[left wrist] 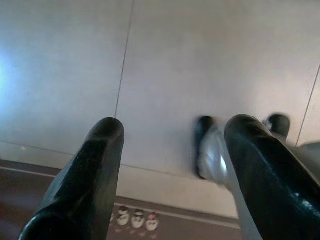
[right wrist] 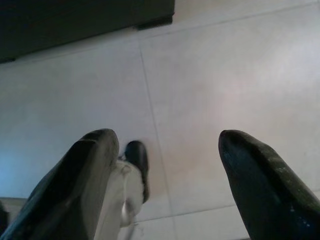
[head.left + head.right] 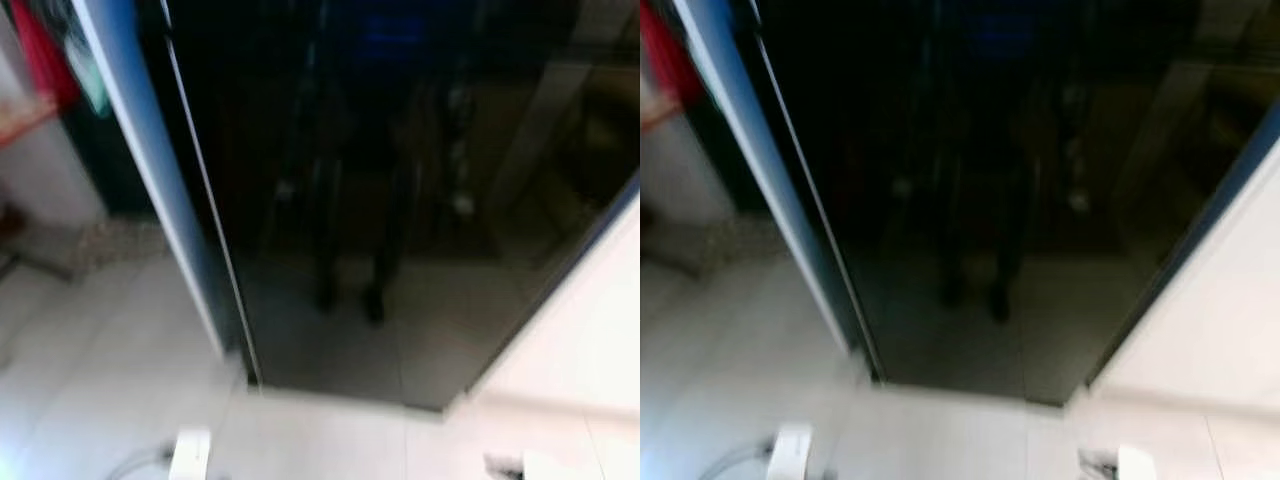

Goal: Restocking fridge

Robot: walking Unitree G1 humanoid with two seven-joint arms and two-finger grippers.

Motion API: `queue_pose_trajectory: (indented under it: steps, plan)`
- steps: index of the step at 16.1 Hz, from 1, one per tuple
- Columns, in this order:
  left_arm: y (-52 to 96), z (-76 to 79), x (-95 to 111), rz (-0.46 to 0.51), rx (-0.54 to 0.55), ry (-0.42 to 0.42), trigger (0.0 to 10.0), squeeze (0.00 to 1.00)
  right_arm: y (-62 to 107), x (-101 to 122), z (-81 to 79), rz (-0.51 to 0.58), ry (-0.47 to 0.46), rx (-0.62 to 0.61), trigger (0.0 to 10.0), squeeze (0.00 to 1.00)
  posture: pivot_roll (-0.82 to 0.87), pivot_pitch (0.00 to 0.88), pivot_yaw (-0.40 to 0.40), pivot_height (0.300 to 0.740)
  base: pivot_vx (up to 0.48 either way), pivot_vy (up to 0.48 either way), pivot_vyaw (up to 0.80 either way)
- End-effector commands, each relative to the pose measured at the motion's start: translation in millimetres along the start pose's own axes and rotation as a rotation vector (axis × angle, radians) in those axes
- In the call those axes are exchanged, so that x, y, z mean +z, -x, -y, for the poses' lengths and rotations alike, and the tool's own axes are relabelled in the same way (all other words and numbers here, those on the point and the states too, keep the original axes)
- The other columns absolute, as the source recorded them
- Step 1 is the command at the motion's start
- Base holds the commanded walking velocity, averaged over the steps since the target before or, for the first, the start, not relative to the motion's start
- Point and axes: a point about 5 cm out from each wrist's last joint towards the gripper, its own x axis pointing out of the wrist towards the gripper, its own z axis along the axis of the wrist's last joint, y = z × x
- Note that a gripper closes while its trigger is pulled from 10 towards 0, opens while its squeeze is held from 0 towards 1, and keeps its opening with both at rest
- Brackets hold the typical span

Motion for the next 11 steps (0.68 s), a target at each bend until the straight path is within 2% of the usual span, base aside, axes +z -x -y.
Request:
queue_pose_trajectory:
  steps: [1,6,8,11]
  plan:
    - [1.5,-8.8,-9.4,-0.035,0.02,-0.013,10.0,0.0,-0.4,-0.9,-2.3,0.003,-0.001,0.002,10.0,0.0,0.1,0.096,-0.042,0.74,0.0,0.48,0.0]
    - [4.6,0.5,-35.0,-0.08,0.011,0.0,10.0,0.0,6.8,-18.7,16.5,-0.014,-0.029,-0.054,10.0,0.0,0.04,0.114,0.008,0.74,0.0,0.48,0.0]
    - [5.7,0.6,-41.2,-0.099,0.005,-0.026,10.0,0.0,8.2,-23.9,17.6,-0.019,-0.032,-0.048,10.0,0.0,0.05,0.11,0.03,0.74,0.0,0.48,0.0]
    - [6.7,-8.2,-42.0,-0.092,0.019,-0.031,10.0,0.0,7.6,-28.5,12.5,-0.025,-0.021,-0.038,10.0,0.0,0.03,0.114,0.042,0.74,0.0,0.48,0.0]
